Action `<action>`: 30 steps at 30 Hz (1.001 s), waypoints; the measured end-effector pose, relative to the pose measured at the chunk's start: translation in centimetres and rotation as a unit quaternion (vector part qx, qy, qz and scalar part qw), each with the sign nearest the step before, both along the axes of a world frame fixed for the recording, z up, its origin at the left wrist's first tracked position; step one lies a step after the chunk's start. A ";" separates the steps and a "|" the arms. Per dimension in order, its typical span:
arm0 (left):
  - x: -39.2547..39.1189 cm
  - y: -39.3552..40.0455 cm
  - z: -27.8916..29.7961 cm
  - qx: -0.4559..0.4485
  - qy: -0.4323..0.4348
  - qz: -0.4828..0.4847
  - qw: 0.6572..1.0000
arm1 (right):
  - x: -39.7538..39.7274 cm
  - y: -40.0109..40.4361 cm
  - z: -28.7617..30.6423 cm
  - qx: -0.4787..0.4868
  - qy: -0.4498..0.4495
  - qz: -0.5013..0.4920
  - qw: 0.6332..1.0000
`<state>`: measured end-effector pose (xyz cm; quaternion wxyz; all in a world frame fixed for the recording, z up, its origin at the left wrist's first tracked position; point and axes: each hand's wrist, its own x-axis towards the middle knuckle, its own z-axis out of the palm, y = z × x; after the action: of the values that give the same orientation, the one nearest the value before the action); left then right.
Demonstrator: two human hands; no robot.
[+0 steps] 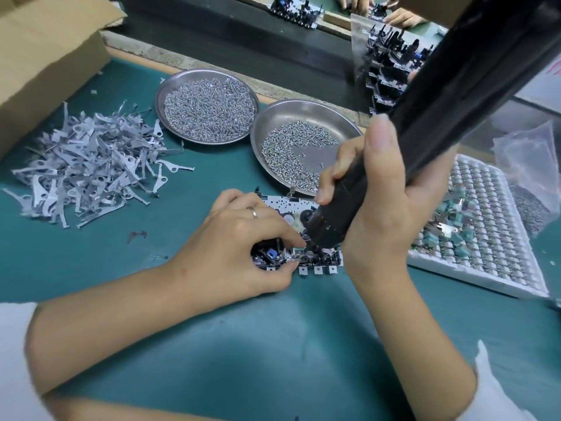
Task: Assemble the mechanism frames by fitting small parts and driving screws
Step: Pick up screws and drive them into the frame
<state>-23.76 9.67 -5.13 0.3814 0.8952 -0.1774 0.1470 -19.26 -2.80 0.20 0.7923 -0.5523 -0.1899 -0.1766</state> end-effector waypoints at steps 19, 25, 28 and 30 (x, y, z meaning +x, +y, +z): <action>-0.3 -0.4 -0.1 0.065 -0.075 0.011 0.995 | -1.1 -5.0 -4.0 -0.086 0.027 -0.156 0.984; -0.1 -0.3 0.0 0.047 -0.056 -0.002 0.997 | -1.3 -4.2 -5.1 -0.121 0.173 -0.002 0.978; -0.1 -0.2 0.0 0.047 -0.051 -0.008 0.998 | -1.0 -4.3 -5.3 -0.139 0.198 0.016 0.970; -0.1 -0.2 0.0 0.046 -0.054 -0.006 0.997 | -1.0 -4.3 -5.3 -0.152 0.199 0.015 0.968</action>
<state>-23.84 9.49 -5.11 0.3303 0.9017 -0.2093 0.1846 -20.24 -7.08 -5.15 0.7237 -0.6871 -0.0614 -0.0203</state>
